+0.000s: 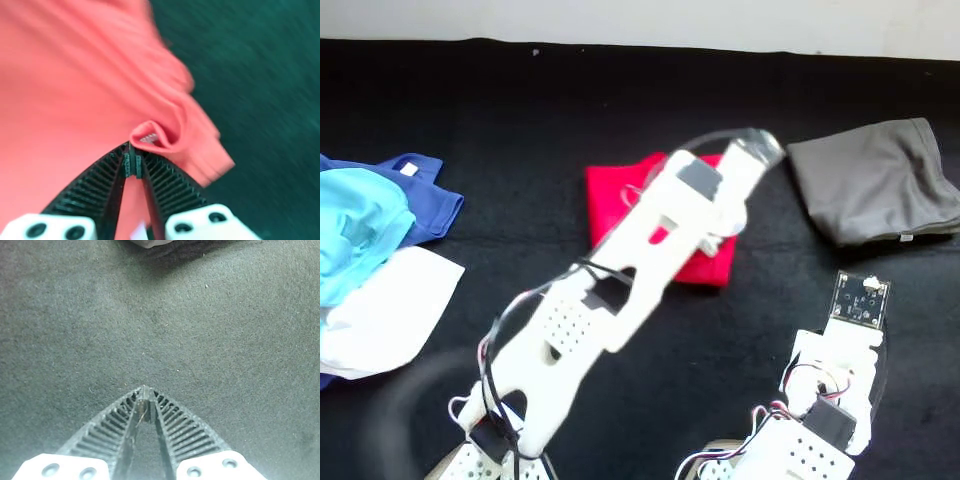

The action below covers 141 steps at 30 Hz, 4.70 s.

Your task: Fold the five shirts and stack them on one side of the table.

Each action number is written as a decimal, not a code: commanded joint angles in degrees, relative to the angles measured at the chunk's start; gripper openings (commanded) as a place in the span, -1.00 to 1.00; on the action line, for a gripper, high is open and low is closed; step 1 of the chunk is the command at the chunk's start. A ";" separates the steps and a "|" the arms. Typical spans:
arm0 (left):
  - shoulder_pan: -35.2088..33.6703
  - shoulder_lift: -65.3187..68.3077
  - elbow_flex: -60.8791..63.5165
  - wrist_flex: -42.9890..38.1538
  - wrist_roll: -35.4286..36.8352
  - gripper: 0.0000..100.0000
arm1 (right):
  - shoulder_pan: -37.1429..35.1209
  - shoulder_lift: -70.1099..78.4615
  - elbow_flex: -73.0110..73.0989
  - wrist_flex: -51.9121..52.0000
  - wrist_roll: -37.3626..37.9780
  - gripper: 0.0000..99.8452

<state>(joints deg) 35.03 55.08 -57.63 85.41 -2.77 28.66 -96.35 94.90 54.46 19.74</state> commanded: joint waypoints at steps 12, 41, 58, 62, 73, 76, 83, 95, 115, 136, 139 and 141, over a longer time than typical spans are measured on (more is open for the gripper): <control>-1.80 -3.21 -18.51 2.37 -0.18 -0.98 | 0.13 -0.57 8.57 0.13 0.35 -0.99; -9.36 10.15 -24.57 -18.37 -0.35 -0.98 | -0.40 -0.57 3.56 5.14 0.18 -0.93; -21.14 -12.79 -22.29 17.32 0.09 -0.98 | -20.00 36.79 -45.41 12.79 -9.85 -0.85; -23.34 -30.46 -2.95 17.05 -0.26 -0.98 | -25.89 54.99 -63.34 17.80 -14.15 -0.84; -36.26 -62.29 57.36 0.70 -0.53 -0.98 | -36.79 97.27 -95.69 21.58 -22.07 -0.43; -39.16 -68.18 69.14 -5.27 -0.62 -0.98 | -39.16 107.12 -104.40 21.85 -24.79 -0.42; -44.09 -78.20 86.11 -15.03 -6.07 -0.98 | -39.60 125.41 -122.95 26.95 -26.55 -0.42; -46.64 -80.66 93.41 -20.66 -7.82 -0.98 | -42.95 142.55 -149.58 36.79 -26.55 -0.42; -46.64 -81.10 93.49 -21.01 -7.82 -0.98 | -38.81 158.90 -154.24 37.05 -26.02 -0.96; -46.64 -80.66 95.87 -23.38 -7.82 -0.98 | -18.33 158.73 -192.75 46.55 -0.97 -0.99; -46.64 -80.66 95.87 -23.38 -7.82 -0.98 | -14.46 158.73 -193.10 46.55 3.52 -0.99; -46.64 -80.66 95.87 -23.38 -7.82 -0.98 | -12.62 158.73 -193.19 46.55 7.47 -0.99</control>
<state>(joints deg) -11.21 -23.60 38.46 62.73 -10.24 12.75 63.21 -94.02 100.44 22.29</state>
